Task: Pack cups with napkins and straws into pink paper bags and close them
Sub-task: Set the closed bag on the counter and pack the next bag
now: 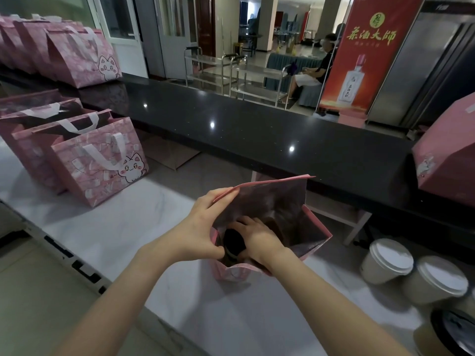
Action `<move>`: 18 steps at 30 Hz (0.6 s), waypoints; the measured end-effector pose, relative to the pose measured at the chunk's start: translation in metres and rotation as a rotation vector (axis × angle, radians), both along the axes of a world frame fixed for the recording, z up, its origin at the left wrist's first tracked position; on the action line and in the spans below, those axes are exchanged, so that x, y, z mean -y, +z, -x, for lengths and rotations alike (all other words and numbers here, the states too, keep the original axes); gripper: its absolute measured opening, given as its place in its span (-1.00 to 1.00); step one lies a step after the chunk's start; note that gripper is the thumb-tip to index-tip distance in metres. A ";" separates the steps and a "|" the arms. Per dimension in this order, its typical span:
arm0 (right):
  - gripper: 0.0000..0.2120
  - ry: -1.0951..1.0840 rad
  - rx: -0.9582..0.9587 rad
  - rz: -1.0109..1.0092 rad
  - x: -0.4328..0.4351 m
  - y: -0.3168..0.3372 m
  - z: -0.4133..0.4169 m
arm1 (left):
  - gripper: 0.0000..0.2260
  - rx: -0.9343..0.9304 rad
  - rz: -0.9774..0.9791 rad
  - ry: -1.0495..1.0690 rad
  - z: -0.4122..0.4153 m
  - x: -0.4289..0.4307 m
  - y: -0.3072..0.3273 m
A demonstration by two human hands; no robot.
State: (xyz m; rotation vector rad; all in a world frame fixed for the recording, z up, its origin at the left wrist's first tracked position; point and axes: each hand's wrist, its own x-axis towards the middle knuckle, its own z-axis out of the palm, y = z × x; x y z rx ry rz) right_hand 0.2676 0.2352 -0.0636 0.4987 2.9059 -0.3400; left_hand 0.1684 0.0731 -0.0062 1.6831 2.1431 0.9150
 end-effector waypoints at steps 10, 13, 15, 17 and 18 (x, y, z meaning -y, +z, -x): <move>-0.34 -0.002 -0.142 0.070 -0.005 0.017 -0.027 | -0.07 0.042 -0.089 0.043 -0.004 -0.006 -0.006; -0.53 -0.048 -0.340 0.065 -0.007 0.038 -0.069 | -0.06 0.033 -0.126 0.054 -0.015 -0.012 -0.010; -0.66 -0.072 -0.474 0.028 -0.010 0.050 -0.109 | -0.06 0.010 -0.144 0.064 -0.024 -0.016 -0.012; -0.71 -0.139 -0.609 -0.054 -0.019 0.055 -0.155 | -0.08 -0.010 -0.160 0.091 -0.035 -0.019 -0.014; -0.73 -0.193 -0.667 -0.097 -0.027 0.055 -0.177 | -0.09 -0.025 -0.167 0.111 -0.041 -0.021 -0.015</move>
